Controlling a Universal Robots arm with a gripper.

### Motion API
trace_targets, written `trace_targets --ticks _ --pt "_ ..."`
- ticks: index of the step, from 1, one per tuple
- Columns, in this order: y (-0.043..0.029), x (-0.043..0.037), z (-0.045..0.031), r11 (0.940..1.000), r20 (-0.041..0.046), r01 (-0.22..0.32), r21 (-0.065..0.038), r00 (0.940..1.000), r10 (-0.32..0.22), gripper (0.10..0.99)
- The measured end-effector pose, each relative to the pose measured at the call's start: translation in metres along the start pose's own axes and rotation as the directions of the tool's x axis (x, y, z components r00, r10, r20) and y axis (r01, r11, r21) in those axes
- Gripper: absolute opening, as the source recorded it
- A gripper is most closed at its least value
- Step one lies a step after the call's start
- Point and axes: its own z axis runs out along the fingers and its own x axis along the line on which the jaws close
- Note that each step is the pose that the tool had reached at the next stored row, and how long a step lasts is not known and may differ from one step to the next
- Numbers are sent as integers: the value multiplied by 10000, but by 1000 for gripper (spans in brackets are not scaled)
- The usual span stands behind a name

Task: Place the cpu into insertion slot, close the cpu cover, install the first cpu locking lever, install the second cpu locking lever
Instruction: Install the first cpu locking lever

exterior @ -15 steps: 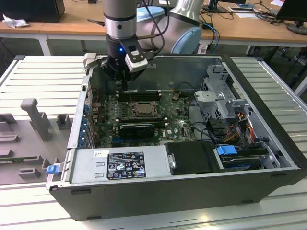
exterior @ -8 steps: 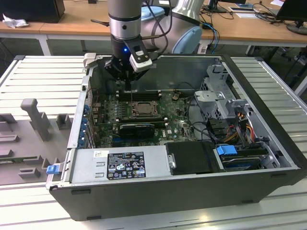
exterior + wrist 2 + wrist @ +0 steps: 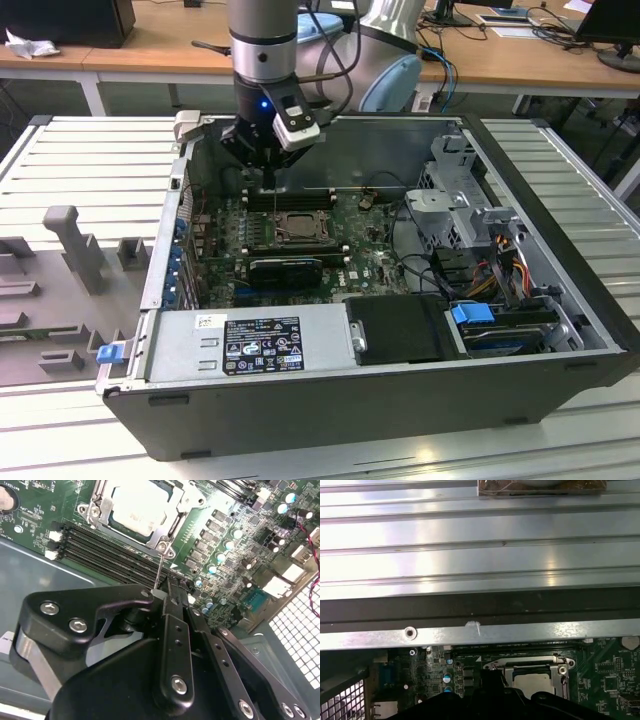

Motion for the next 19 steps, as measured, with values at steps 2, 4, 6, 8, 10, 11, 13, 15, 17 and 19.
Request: trace_targets --ticks 2,4,6,8,10,11,13,15,17,19 --pt "0 -3 0 10000 0 -1 0 10000 1 106" --pt "0 -9 1 10000 0 1 0 10000 -1 106" --pt "0 -35 14 10000 0 0 0 10000 0 106" --pt "2 -68 26 10000 0 -2 0 10000 2 106" --pt "2 -102 44 9999 -10 1 -133 10000 -1 106" --pt "3 -112 50 9996 -17 7 -286 10000 -8 106" --pt "4 -126 77 9994 -18 5 -352 10000 -6 106" --pt "4 -158 122 9994 -21 23 -349 10000 -23 106" --pt "15 -208 194 9991 -27 263 -320 9996 -264 106" --pt "31 -275 227 9990 -29 320 -312 9995 -321 106"
